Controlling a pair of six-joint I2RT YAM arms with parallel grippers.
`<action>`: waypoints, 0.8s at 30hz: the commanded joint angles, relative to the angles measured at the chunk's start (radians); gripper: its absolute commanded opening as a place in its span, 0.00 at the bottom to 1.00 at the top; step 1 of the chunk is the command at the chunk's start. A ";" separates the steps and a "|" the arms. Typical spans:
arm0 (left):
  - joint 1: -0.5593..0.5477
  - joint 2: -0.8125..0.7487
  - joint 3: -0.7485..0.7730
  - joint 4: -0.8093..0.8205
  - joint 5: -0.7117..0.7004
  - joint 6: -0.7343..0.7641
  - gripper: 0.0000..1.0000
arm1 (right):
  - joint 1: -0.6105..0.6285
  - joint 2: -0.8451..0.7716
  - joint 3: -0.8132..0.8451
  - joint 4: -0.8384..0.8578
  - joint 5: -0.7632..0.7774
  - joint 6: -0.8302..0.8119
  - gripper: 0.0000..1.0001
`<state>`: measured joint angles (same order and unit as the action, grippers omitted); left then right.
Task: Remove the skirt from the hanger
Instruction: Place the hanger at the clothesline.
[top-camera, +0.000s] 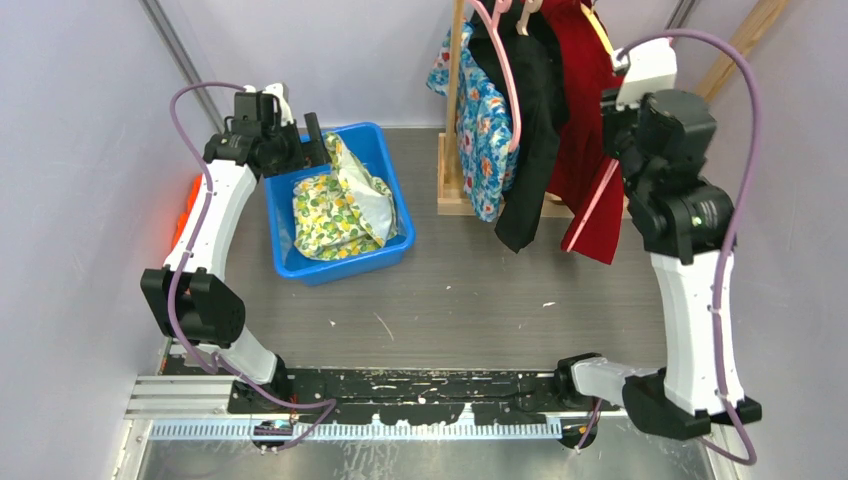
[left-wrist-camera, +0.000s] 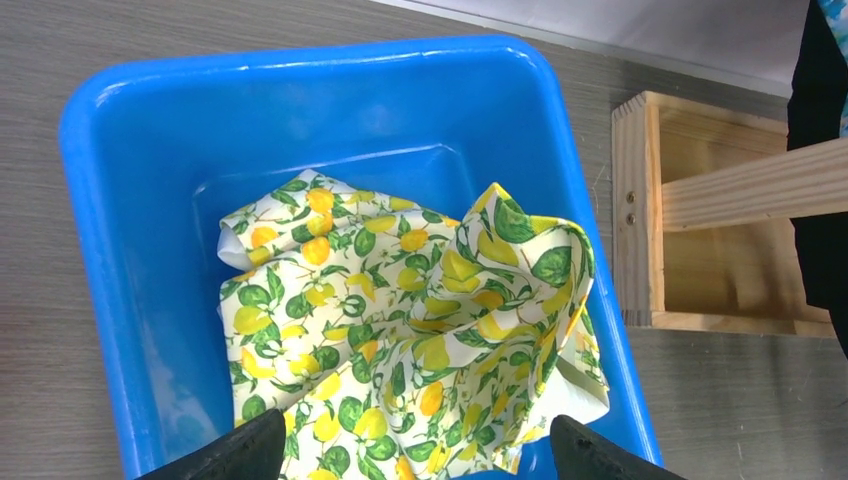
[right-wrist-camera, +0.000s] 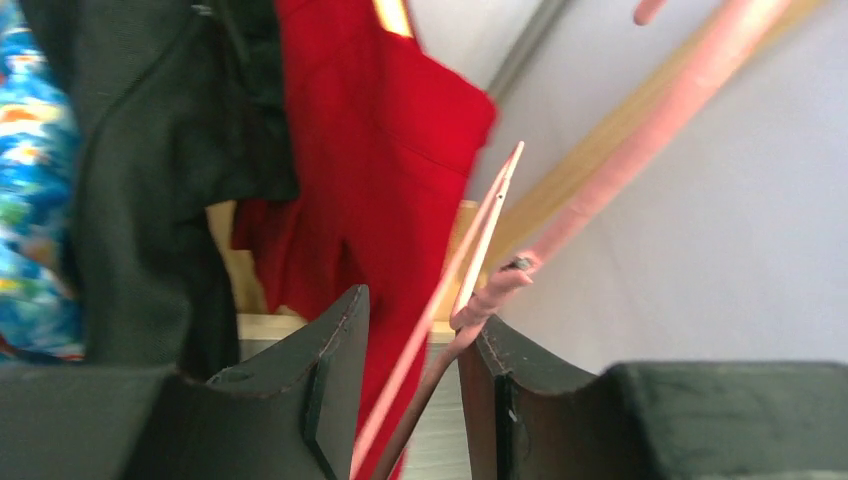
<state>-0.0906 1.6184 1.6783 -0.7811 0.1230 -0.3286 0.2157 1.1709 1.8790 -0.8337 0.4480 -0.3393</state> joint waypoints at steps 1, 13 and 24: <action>0.006 -0.029 0.045 -0.012 -0.026 0.031 0.99 | -0.002 0.068 -0.010 0.076 -0.229 0.138 0.01; 0.019 -0.007 0.055 0.006 0.000 0.018 0.99 | -0.002 0.076 0.187 -0.046 -0.489 0.316 0.01; 0.018 -0.006 0.061 0.013 0.028 0.008 0.99 | -0.002 0.060 0.142 0.000 -0.154 0.117 0.01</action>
<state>-0.0765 1.6234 1.6958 -0.7979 0.1318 -0.3141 0.2131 1.1950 2.0209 -0.9241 0.1753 -0.1364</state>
